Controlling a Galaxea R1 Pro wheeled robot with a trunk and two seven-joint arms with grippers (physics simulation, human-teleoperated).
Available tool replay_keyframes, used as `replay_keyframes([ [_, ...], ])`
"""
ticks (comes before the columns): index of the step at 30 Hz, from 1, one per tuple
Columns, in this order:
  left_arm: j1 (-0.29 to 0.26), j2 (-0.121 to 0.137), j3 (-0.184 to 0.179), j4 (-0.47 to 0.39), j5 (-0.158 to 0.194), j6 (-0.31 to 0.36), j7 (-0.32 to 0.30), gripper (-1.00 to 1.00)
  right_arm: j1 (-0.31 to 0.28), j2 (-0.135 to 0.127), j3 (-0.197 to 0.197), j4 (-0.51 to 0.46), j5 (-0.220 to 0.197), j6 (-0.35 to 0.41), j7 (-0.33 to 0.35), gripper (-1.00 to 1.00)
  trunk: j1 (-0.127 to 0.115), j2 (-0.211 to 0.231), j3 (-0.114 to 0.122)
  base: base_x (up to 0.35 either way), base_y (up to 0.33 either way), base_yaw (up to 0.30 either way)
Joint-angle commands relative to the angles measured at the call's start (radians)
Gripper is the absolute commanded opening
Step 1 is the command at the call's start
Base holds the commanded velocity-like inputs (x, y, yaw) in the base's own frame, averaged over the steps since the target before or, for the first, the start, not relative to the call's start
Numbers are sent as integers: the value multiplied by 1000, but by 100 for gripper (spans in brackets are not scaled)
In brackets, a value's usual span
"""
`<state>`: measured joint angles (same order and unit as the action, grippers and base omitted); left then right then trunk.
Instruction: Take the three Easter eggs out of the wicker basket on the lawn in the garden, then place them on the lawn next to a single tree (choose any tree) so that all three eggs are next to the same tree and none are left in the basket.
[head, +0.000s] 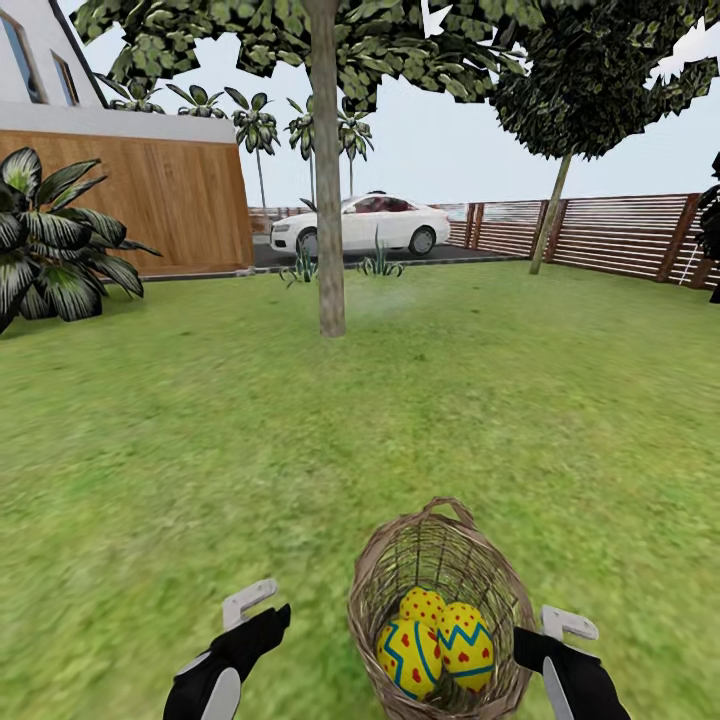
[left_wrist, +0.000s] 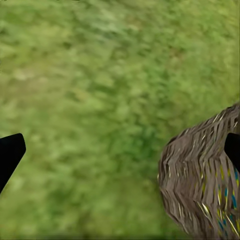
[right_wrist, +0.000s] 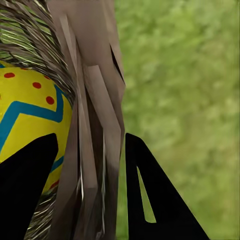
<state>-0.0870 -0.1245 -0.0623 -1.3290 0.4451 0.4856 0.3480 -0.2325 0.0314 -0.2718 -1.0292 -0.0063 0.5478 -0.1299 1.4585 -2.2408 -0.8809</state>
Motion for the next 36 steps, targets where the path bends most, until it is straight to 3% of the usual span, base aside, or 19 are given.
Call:
replay_keyframes([
  [1,0,0,-2,-1,11,2,10,100,-1,1,-1,-2,-4,4,-2,-100,0,0,-1,0,0,0],
  [9,0,1,-2,-1,11,2,9,100,-1,0,-1,-3,-4,4,-2,-100,0,0,-1,27,0,0],
  [22,0,2,-1,-1,11,1,-7,100,-1,1,-2,-2,-4,4,-2,-100,0,0,-1,320,0,0],
  [36,0,2,-2,15,11,1,-17,100,-1,1,-2,-2,-4,4,-2,-100,-54,98,43,331,0,0],
])
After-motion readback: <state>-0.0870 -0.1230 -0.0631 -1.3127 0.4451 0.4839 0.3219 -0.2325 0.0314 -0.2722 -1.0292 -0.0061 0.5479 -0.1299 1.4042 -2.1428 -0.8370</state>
